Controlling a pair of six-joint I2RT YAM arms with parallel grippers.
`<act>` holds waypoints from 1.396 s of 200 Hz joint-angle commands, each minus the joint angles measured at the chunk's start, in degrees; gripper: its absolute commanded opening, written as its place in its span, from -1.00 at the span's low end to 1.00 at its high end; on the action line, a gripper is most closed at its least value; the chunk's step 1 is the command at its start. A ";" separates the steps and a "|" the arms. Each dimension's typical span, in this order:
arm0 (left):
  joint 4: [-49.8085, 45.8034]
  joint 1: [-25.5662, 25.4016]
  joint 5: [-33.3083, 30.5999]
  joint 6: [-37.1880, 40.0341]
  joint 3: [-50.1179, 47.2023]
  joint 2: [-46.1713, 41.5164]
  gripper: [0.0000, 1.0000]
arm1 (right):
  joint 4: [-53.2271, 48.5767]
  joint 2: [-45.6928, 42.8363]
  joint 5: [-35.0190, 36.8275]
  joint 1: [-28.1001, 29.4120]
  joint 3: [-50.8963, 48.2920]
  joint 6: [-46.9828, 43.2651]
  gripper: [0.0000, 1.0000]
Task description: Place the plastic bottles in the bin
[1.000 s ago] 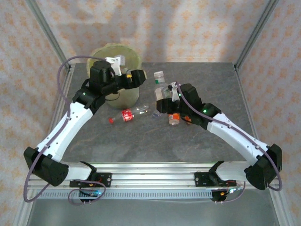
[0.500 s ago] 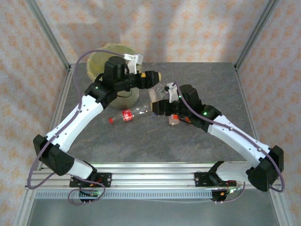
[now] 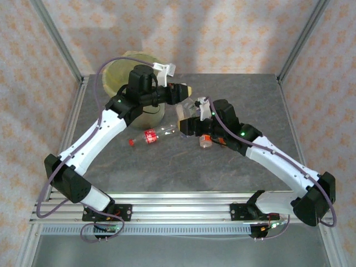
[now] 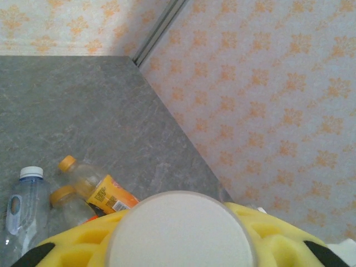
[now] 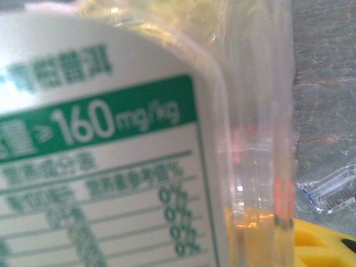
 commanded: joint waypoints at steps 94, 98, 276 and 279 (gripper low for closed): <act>-2.46 -0.14 -3.13 2.66 2.29 -2.30 -1.00 | -0.92 -3.94 4.14 0.51 -0.73 -1.68 0.98; -2.74 -0.18 -3.50 2.82 2.29 -2.50 -1.00 | -1.18 -4.05 4.57 0.51 -0.73 -1.64 0.98; -16.81 2.40 -24.27 11.42 8.17 -7.81 -1.00 | 2.48 -18.95 30.48 0.51 -12.68 3.20 0.98; -17.06 2.74 -24.58 11.52 8.51 -7.77 -1.00 | 2.59 -19.26 31.07 0.46 -12.97 3.36 0.98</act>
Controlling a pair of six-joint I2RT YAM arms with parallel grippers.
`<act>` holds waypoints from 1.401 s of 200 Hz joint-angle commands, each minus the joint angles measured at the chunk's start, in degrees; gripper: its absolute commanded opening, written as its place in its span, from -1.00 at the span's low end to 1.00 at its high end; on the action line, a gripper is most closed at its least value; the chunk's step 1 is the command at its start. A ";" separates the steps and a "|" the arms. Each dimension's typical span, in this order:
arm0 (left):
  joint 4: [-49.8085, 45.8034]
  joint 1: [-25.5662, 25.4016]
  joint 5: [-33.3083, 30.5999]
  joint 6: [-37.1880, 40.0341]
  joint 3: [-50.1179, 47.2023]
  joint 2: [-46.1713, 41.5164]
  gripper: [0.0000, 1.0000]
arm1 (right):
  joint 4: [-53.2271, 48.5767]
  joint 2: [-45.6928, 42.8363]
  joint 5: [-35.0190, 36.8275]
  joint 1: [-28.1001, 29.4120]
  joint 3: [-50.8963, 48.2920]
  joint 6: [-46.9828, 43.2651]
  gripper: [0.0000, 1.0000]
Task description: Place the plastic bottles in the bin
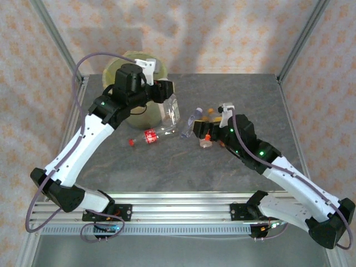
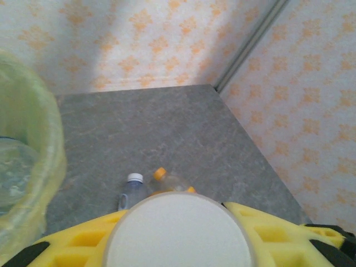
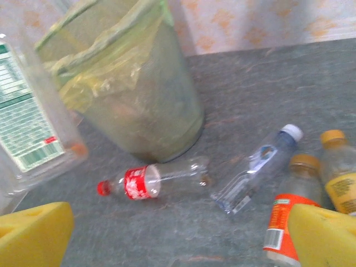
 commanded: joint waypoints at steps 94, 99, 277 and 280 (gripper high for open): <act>-6.16 14.00 -8.59 4.79 20.82 6.77 -1.00 | -2.03 -13.50 26.91 -1.03 -9.78 11.09 0.98; -6.46 14.67 -8.69 4.90 21.89 7.60 -1.00 | -2.30 -13.73 27.10 -1.05 -9.97 10.90 0.98; -22.21 20.46 -23.60 30.56 52.73 36.46 -1.00 | -5.77 -7.15 26.98 -1.20 -6.79 10.66 0.98; -22.23 20.45 -23.46 30.91 52.66 36.57 -1.00 | -5.70 -6.96 26.91 -1.20 -6.71 10.63 0.98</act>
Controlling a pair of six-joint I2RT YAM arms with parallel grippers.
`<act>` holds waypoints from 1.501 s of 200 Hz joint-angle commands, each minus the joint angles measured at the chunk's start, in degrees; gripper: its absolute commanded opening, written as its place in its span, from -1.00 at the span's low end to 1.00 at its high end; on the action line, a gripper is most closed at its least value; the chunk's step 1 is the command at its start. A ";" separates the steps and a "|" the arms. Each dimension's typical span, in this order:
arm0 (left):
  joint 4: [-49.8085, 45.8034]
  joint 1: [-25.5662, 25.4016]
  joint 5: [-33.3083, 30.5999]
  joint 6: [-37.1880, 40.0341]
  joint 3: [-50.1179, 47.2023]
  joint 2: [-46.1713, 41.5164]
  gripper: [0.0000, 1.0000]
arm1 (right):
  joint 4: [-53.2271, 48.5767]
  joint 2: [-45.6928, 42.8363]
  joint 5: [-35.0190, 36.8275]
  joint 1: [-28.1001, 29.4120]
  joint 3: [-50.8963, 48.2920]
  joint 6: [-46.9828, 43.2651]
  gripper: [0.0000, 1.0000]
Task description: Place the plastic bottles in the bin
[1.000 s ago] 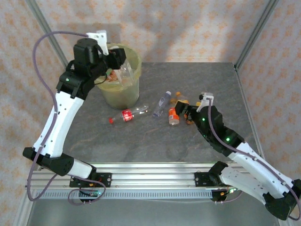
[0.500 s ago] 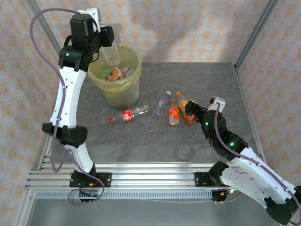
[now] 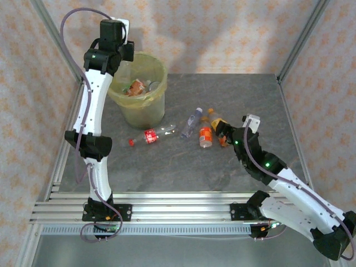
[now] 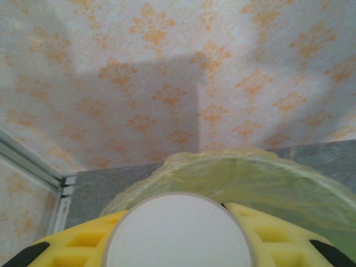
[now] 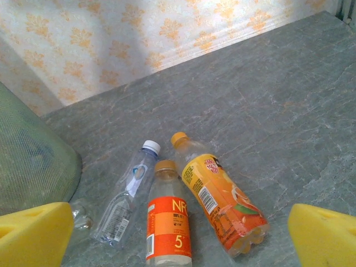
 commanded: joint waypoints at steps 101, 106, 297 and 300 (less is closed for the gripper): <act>4.23 -2.96 -6.57 18.72 -8.58 3.93 -1.00 | -0.01 4.38 -0.17 -0.33 4.17 -0.56 0.98; 5.01 -3.64 -8.18 20.12 -9.36 4.12 -1.00 | -0.01 4.42 -0.23 -0.33 4.19 -0.54 0.98; 8.94 -7.41 -5.39 6.66 -14.22 -7.00 1.00 | -4.49 7.04 5.02 -0.41 5.51 2.94 0.98; 9.49 -7.41 -5.25 6.10 -15.39 -7.79 1.00 | -4.49 7.09 5.07 -0.42 5.49 3.19 0.98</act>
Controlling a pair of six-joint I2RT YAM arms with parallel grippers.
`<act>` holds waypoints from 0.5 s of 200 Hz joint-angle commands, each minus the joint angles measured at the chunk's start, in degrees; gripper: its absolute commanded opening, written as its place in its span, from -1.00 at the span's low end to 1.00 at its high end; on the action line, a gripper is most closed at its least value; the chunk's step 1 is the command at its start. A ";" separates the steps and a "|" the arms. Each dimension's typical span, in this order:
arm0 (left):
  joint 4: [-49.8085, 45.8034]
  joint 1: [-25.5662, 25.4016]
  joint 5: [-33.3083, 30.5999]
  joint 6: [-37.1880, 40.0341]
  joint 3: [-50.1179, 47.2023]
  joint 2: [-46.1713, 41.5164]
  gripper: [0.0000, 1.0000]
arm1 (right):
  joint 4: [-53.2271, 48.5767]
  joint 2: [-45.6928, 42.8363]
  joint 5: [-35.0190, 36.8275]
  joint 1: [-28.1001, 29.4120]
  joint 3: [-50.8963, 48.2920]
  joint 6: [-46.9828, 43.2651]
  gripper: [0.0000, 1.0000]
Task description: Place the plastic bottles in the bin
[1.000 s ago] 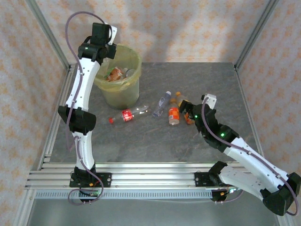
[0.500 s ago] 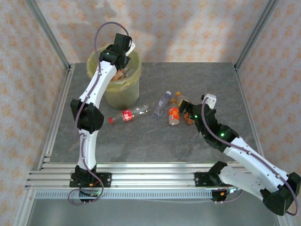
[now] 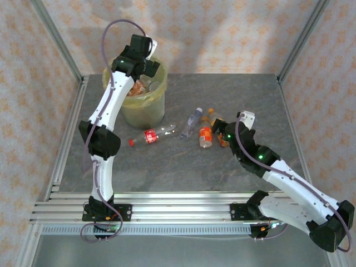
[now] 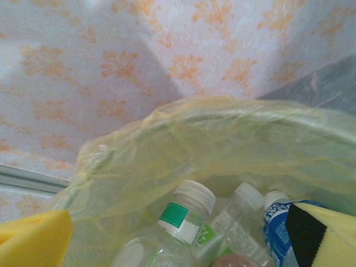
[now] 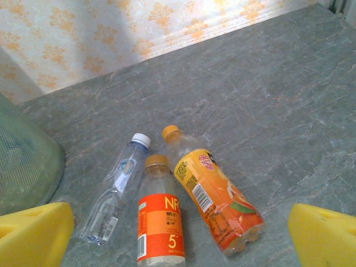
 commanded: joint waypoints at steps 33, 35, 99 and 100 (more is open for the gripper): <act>10.14 -0.24 4.28 -14.25 -18.04 -22.97 1.00 | -1.09 0.46 3.68 -0.92 0.51 4.16 0.98; 10.57 -0.20 4.35 -14.77 -18.92 -23.67 1.00 | -1.00 0.48 3.60 -0.98 0.47 4.19 0.98; 25.17 -0.20 7.73 -33.25 -54.65 -50.09 1.00 | 1.46 1.46 2.08 -1.73 -0.69 7.20 0.98; 25.31 -0.23 7.75 -33.44 -55.08 -50.43 1.00 | 1.62 1.41 2.02 -1.73 -0.77 7.21 0.98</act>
